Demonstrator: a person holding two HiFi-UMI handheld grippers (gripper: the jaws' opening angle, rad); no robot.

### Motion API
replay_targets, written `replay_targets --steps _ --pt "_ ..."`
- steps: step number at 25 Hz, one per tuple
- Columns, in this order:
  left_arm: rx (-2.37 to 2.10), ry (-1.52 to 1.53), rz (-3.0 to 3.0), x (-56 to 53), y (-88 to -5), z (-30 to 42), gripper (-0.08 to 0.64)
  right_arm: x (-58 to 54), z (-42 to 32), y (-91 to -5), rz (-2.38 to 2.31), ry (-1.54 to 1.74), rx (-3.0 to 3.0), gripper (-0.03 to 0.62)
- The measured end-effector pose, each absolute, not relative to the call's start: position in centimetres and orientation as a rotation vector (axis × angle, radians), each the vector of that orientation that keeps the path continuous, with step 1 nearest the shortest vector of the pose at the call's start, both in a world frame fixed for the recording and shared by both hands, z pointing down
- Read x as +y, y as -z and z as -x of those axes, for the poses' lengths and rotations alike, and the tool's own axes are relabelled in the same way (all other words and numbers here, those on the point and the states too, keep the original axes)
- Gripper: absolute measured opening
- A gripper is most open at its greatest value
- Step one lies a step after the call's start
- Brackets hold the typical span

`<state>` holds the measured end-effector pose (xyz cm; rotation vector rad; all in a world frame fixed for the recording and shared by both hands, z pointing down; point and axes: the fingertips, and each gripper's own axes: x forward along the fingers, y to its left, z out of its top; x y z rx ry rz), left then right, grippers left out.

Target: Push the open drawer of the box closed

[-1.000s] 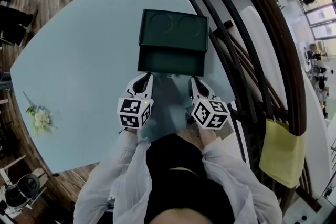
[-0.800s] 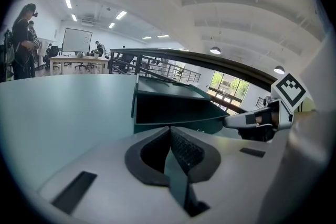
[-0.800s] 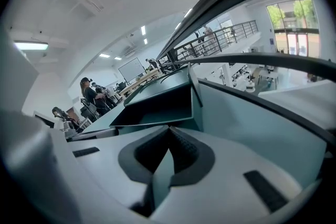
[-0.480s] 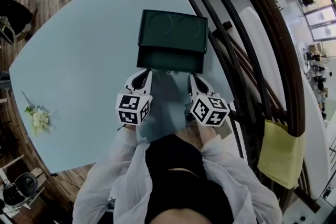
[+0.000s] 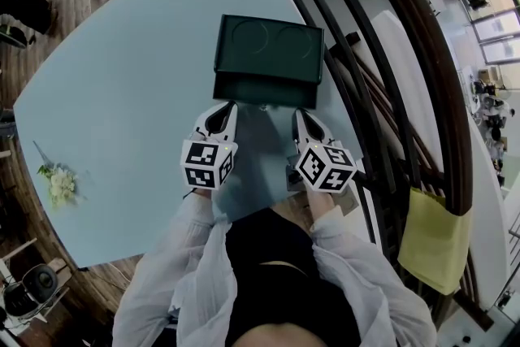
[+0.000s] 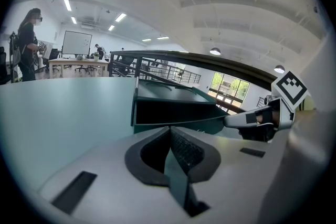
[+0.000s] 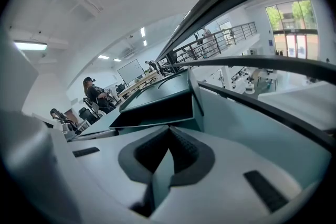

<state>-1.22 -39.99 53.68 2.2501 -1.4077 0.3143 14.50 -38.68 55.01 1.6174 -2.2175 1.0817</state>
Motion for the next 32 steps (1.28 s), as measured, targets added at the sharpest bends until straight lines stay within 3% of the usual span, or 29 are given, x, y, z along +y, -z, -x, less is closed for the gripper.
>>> replay_targets --steps 32 --pt "-1.425 -0.261 -2.256 -43.8 -53.2 1.2 0.018 -42.4 -14.6 -54.8 -1.683 -1.043 -2.217 0.008"
